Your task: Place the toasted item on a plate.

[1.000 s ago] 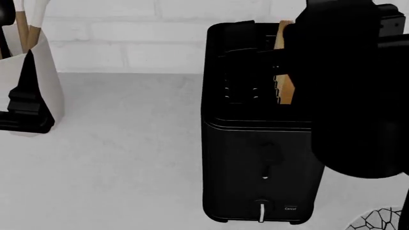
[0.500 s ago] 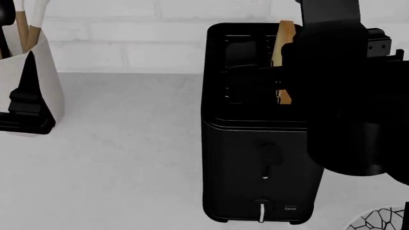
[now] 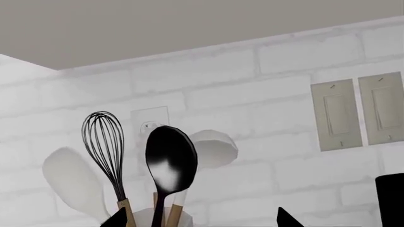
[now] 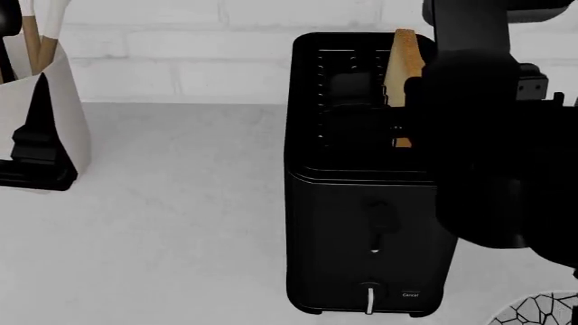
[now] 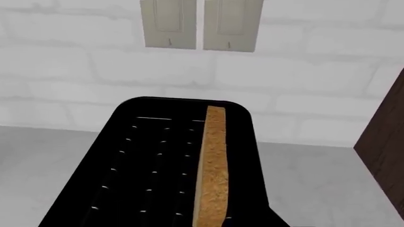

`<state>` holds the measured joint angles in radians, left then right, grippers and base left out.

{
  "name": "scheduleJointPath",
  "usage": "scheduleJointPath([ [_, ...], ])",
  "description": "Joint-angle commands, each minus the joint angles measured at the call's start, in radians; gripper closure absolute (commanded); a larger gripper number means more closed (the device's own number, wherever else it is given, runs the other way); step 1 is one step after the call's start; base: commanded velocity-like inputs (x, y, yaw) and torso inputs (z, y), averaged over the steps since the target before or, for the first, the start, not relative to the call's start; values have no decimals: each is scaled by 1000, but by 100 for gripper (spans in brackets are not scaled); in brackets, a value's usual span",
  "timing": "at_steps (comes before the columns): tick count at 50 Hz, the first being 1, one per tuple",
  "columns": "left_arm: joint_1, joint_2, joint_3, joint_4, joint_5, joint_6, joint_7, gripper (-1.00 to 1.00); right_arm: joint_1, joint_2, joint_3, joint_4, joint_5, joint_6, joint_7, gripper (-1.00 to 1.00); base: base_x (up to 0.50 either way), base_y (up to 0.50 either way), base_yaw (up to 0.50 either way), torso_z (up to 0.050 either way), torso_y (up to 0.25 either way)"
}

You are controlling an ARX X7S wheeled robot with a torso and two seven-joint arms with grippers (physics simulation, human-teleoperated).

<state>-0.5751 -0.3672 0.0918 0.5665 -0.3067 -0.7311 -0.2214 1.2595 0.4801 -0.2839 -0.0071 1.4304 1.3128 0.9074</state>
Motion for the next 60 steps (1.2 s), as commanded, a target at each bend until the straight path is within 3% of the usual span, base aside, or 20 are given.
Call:
scheduleJointPath([
  [1, -2, -1, 10, -7, 3, 4, -3, -100, -12, 8, -26, 29, -64, -52, -69, -100, 0, 0, 0, 0, 0],
  [24, -3, -9, 4, 4, -10, -4, -7, -100, 25, -4, -114, 172, -207, -147, -221, -100, 0, 0, 0, 0, 0],
  [25, -3, -11, 4, 4, -10, -4, -7, -100, 25, -5, -113, 173, -207, -148, -220, 100, 0, 0, 0, 0, 0],
  [60, 7, -19, 0, 11, -20, 1, -19, -100, 103, 11, -84, 60, -117, -72, -121, 100, 0, 0, 0, 0, 0],
])
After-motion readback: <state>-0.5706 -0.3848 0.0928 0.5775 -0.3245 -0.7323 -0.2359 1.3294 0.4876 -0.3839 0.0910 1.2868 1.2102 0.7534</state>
